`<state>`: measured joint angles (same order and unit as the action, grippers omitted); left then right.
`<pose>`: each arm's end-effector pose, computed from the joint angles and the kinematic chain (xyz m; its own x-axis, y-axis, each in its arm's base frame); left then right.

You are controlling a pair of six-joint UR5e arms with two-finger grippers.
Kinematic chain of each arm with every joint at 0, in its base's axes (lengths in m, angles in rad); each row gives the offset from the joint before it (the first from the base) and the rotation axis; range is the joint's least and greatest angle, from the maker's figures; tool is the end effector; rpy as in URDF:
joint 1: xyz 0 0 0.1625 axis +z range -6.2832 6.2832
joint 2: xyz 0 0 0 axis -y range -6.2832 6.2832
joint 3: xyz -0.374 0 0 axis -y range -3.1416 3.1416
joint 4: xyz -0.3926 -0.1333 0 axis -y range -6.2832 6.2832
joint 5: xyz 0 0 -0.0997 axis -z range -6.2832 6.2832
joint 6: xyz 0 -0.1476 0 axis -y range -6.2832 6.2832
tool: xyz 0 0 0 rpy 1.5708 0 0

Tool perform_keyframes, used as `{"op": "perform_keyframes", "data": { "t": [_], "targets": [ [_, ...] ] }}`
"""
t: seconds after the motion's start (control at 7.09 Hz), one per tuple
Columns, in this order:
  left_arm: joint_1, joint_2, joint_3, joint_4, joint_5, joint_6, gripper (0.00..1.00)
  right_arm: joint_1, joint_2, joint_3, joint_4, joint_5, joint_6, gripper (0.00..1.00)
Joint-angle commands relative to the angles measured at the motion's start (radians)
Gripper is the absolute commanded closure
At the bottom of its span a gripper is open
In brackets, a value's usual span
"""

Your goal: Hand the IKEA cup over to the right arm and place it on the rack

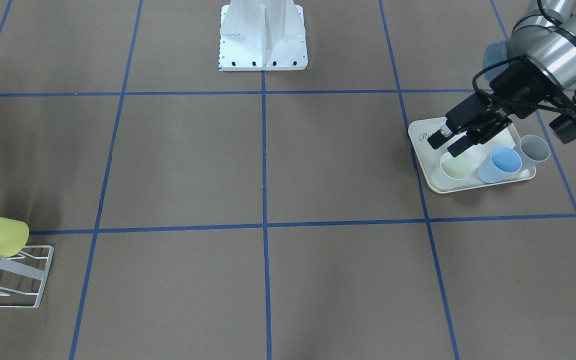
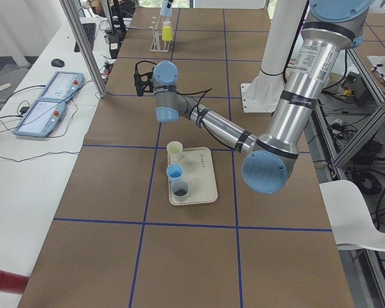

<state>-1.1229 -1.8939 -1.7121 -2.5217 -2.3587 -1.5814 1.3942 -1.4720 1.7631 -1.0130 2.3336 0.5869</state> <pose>0.2288 -0.5425 0.2589 0.0635 -0.1495 -0.9867 0.3332 0.9352 -0.1202 -0.0674 -0.5557 0.4177 0.5810 -0.1706 0.7958 -0.2470 0.8947 0.3721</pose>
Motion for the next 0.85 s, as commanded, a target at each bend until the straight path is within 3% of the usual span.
{"op": "perform_keyframes", "data": {
  "t": [0.0,0.28,0.56,0.71],
  "targets": [
    [-0.064,0.024,-0.004,0.189,0.006,0.302,0.00,0.052,0.005,-0.002,-0.224,-0.023,-0.270,0.78],
    [-0.107,0.070,-0.018,0.292,0.012,0.453,0.00,0.005,0.015,-0.008,-0.321,-0.122,-0.337,0.78],
    [-0.132,0.128,-0.030,0.364,0.096,0.654,0.00,0.000,0.036,-0.043,-0.329,-0.120,-0.335,0.78],
    [-0.162,0.131,-0.062,0.468,0.113,0.767,0.00,0.000,0.062,-0.077,-0.334,-0.119,-0.334,0.78]
  ]
}}
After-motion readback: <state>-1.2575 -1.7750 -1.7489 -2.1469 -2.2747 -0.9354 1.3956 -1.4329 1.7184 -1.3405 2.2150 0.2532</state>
